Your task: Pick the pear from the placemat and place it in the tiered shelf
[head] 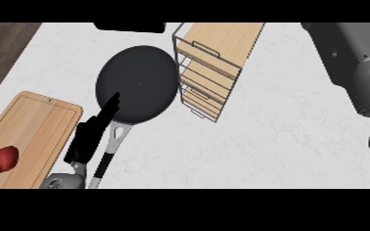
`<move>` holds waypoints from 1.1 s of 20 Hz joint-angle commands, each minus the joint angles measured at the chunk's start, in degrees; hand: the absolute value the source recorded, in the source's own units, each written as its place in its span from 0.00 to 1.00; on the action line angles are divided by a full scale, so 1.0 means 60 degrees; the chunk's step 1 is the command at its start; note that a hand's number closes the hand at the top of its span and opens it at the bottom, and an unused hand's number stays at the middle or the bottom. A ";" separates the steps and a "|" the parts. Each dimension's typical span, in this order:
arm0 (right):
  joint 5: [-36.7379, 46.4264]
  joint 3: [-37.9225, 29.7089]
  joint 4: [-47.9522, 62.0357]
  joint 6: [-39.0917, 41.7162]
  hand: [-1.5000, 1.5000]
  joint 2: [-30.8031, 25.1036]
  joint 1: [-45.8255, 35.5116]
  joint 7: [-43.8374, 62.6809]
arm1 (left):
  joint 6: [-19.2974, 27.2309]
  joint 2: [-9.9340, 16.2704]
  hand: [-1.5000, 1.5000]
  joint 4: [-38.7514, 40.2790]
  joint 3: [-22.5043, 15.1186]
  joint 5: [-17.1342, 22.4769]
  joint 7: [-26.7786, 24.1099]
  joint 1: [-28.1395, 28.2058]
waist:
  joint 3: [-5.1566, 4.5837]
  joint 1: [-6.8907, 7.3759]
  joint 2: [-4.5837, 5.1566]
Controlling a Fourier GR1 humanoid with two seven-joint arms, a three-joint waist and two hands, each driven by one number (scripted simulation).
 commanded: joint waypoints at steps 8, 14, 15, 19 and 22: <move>-0.0421 -0.0614 0.0133 0.0808 0.00 -0.2911 0.1278 0.0664 | -0.0104 0.0035 0.50 -0.0174 0.0046 0.0068 0.0081 -0.0219 | 0.0075 0.0197 0.0300; -0.0357 -0.0550 -0.0057 0.1931 0.00 -0.3542 0.1928 -0.0286 | -0.0012 -0.0168 0.50 -0.0128 -0.0159 -0.0079 0.0113 -0.0313 | 0.0101 0.0354 0.0396; -0.0245 -0.0465 -0.0092 0.1796 0.00 -0.3610 0.2057 -0.0371 | -0.0068 -0.0122 0.50 -0.0357 -0.0263 -0.0129 0.0175 -0.0232 | 0.0112 0.0496 0.0425; -0.0219 -0.0415 -0.0150 0.2544 0.00 -0.3831 0.2220 -0.0842 | -0.0042 -0.0224 0.50 -0.0192 -0.0296 -0.0151 -0.0042 -0.0300 | 0.0108 0.0499 0.0430; 0.0052 -0.0163 -0.0192 0.2725 0.00 -0.3932 0.2547 -0.1137 | -0.0076 -0.0125 0.50 -0.0038 -0.0183 -0.0129 -0.0123 -0.0334 | 0.0109 0.0567 0.0488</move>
